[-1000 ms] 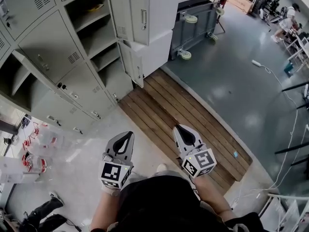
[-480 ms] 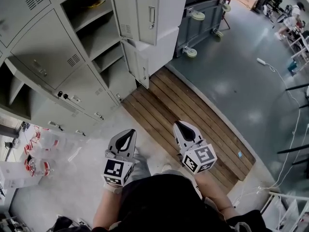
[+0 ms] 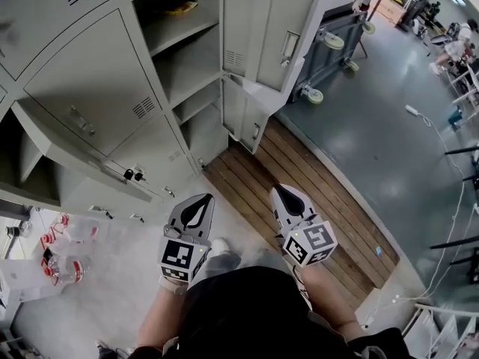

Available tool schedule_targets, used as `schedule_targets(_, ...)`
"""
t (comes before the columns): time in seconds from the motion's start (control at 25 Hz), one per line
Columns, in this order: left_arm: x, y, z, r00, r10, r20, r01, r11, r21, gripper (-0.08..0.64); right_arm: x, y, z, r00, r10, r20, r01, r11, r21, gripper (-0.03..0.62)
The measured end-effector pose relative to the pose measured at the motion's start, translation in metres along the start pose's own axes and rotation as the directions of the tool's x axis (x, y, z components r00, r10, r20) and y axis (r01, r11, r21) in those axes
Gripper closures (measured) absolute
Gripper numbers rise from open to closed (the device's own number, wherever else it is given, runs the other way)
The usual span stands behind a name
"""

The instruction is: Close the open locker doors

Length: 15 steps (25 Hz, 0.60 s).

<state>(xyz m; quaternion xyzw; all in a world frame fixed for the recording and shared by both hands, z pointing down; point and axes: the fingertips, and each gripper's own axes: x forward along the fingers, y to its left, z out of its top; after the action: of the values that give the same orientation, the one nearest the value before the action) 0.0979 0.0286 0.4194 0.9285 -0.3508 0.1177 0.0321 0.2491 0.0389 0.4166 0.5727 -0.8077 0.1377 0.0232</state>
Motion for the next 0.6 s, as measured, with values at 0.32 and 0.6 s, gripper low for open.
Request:
schedule_targets(0.32,-0.030,0.064,0.003,0.993,0.119,0.012,-0.119,0.993,0.004,0.540,0.085,0.060,0.019,0.984,0.174,-0.021,-0.175,0.984,-0.031,0.549)
schedule_targets(0.6,-0.055,0.101,-0.004,0.958,0.285,-0.005,-0.286,0.958,-0.020,0.539,0.144,0.120,0.028,0.909,0.413,-0.059,-0.415,0.909,-0.041,0.549)
